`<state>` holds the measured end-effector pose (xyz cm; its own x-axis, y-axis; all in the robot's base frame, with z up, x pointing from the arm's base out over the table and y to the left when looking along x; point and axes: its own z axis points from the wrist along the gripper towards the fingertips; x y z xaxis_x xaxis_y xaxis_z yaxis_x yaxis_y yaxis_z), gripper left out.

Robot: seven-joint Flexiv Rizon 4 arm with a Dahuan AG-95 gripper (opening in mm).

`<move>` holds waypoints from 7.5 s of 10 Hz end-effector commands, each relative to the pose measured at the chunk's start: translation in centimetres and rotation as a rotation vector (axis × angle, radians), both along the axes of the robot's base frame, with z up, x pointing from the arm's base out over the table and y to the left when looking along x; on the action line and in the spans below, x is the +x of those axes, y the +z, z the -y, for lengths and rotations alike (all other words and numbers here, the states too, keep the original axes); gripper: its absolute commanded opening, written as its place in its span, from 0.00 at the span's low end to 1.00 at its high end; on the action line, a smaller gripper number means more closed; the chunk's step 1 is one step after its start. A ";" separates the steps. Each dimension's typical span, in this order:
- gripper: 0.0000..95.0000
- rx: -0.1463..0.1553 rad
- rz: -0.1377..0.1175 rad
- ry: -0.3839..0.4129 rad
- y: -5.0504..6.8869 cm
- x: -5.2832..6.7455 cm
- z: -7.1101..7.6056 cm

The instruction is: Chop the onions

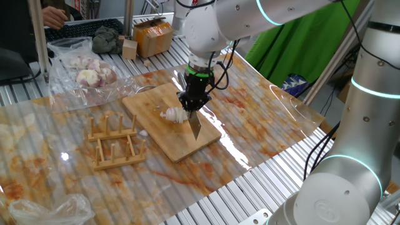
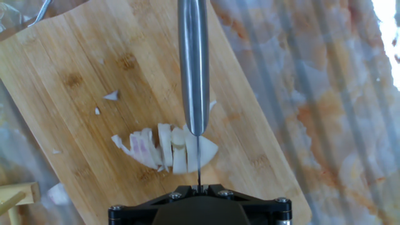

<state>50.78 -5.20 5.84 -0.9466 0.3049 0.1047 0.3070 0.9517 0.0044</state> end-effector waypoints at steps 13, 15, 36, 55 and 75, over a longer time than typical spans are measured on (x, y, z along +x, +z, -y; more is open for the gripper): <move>0.00 0.014 -0.026 0.004 0.5 0.0 0.1; 0.00 0.000 -0.037 0.010 1.4 -0.1 0.3; 0.00 -0.027 -0.028 0.125 2.5 0.0 0.7; 0.00 -0.004 0.023 0.130 -2.7 -0.4 0.9; 0.00 0.039 -0.011 -0.099 9.4 3.5 -10.9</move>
